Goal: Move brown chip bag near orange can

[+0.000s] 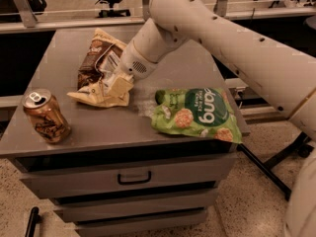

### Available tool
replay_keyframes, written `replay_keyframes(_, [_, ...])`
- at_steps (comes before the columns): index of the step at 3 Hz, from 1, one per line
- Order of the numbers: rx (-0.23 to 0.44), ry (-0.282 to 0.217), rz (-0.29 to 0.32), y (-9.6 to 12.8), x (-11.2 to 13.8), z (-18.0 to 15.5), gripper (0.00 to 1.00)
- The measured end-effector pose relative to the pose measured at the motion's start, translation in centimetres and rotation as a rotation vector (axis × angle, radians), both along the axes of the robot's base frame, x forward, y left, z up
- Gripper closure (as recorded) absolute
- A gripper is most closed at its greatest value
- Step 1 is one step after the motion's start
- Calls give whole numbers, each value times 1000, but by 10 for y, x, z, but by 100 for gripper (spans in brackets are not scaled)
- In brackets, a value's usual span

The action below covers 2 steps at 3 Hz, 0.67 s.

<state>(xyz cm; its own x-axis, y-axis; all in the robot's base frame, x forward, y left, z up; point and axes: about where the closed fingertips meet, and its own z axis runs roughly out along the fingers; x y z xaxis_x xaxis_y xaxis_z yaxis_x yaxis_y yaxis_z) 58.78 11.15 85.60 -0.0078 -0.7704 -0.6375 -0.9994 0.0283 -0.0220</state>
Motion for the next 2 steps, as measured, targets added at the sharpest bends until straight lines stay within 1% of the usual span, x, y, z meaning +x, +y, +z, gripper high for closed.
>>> replay_keyframes(1, [14, 16, 26, 7, -6, -1, 100])
replay_keyframes(2, [14, 16, 26, 7, -6, 0, 100])
